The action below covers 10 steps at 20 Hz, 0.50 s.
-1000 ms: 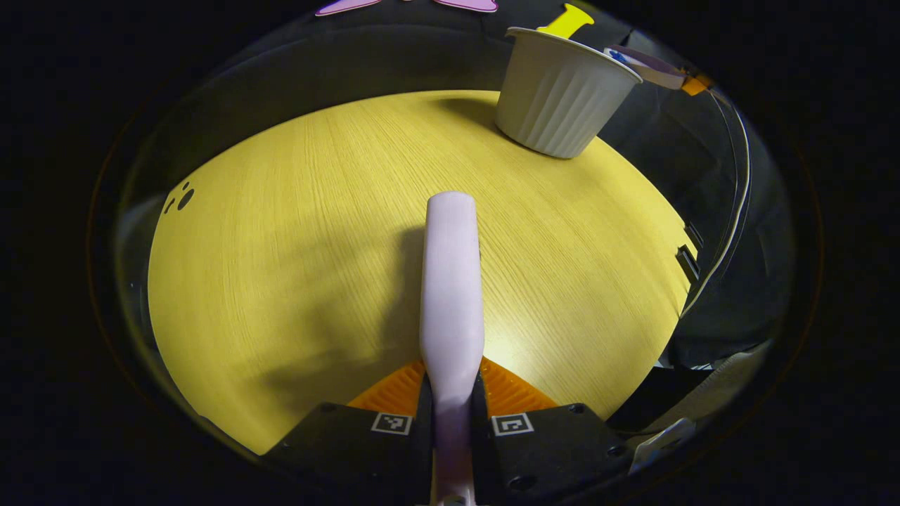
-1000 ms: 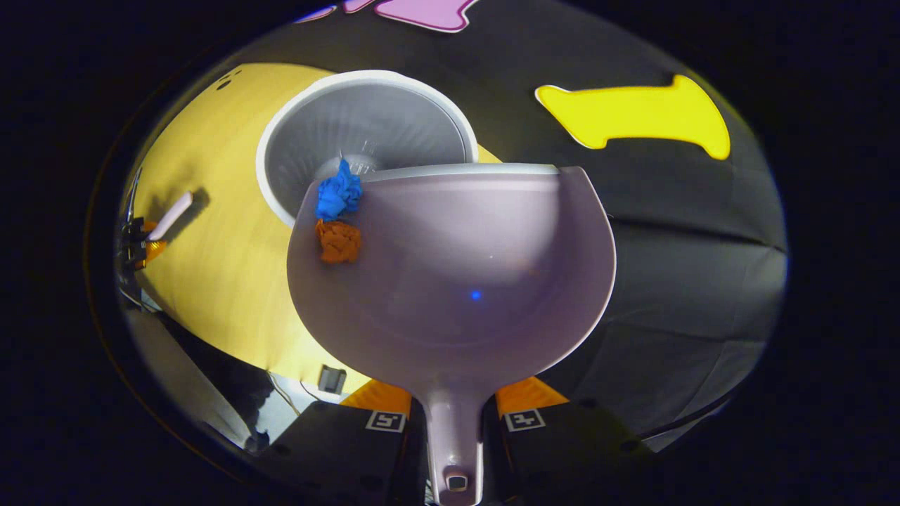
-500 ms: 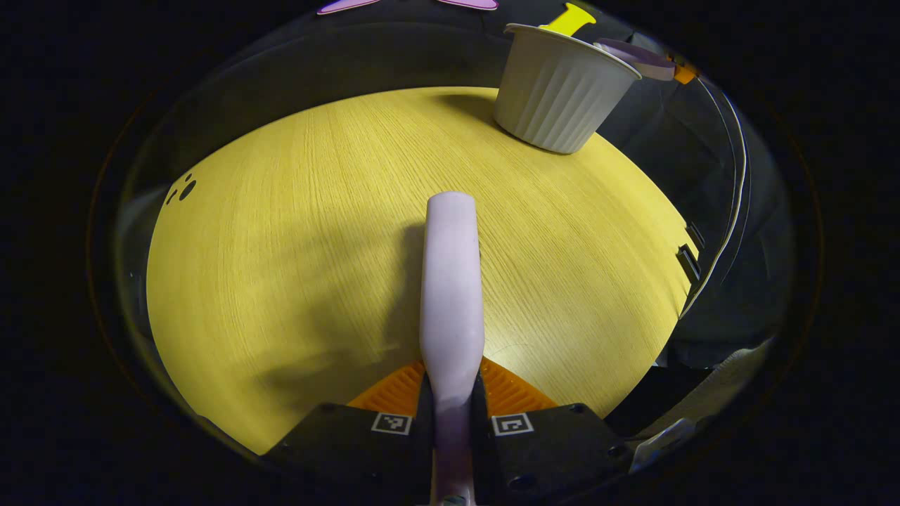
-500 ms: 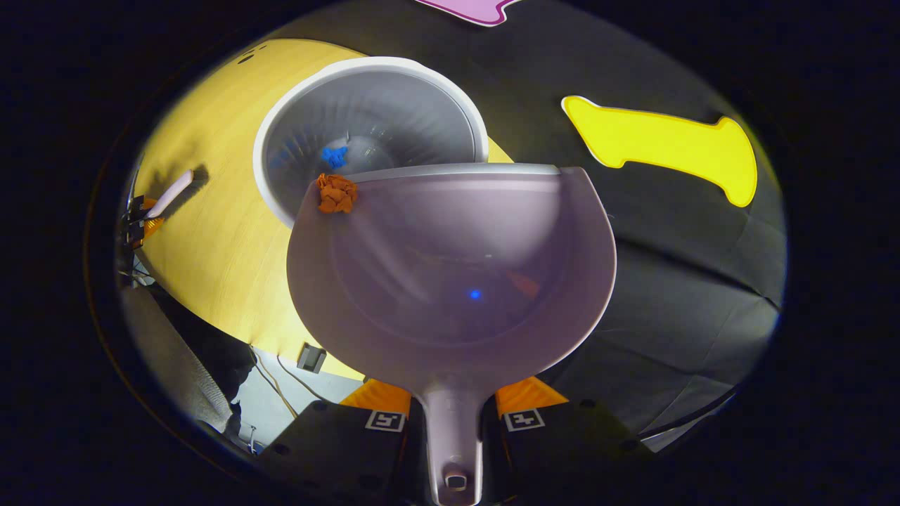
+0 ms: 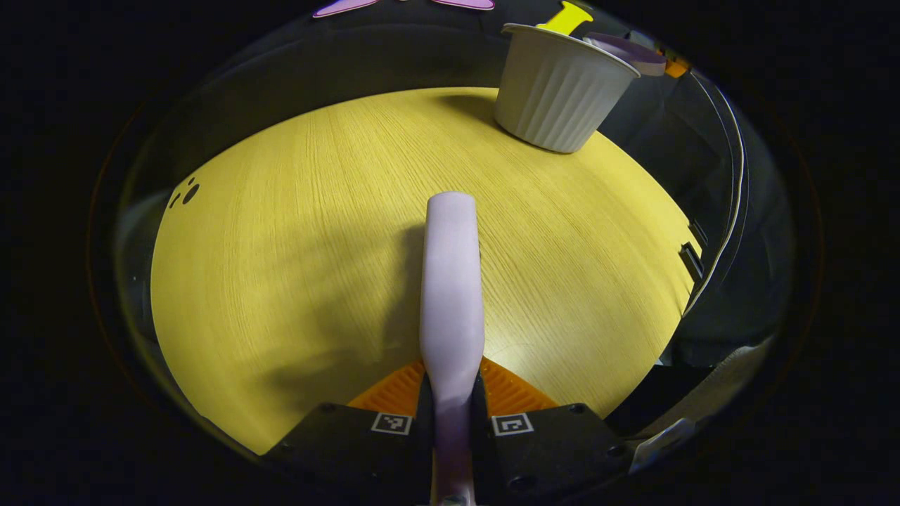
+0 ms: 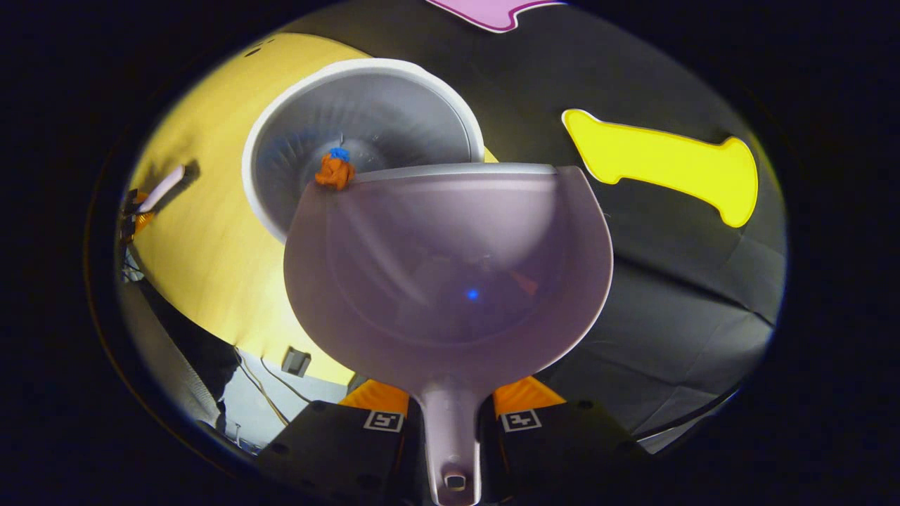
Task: Pick up the small broom and dustpan from the desktop, sweep the trash into the dustpan with the broom, and then empty the trash into the garbage bin.
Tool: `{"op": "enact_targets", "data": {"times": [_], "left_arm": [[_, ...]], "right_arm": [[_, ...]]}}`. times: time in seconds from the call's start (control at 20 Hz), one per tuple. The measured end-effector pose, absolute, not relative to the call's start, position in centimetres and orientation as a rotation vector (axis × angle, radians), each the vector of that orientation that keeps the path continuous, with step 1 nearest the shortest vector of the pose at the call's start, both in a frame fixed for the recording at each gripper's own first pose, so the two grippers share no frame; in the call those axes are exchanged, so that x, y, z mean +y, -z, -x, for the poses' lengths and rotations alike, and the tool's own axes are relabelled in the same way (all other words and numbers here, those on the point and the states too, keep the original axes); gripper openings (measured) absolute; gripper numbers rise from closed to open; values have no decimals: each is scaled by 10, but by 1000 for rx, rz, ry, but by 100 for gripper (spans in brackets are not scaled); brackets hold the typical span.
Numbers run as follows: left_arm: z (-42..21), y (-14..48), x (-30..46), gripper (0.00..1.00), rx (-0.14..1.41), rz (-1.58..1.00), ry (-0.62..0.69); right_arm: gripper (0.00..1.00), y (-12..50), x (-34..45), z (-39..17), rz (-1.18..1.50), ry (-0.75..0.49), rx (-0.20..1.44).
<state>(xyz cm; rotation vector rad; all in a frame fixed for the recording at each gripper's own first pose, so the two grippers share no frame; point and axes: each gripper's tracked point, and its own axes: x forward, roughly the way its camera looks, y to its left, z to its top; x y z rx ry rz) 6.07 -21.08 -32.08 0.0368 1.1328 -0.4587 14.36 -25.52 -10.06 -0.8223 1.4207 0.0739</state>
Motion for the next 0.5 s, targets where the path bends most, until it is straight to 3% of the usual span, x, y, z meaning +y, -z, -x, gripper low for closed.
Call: {"op": "enact_targets", "data": {"times": [0.5], "left_arm": [[-67, 315, -208, 27, 1110, -38, 428]], "right_arm": [[35, 93, -248, -134, 644, -83, 1311]]}}
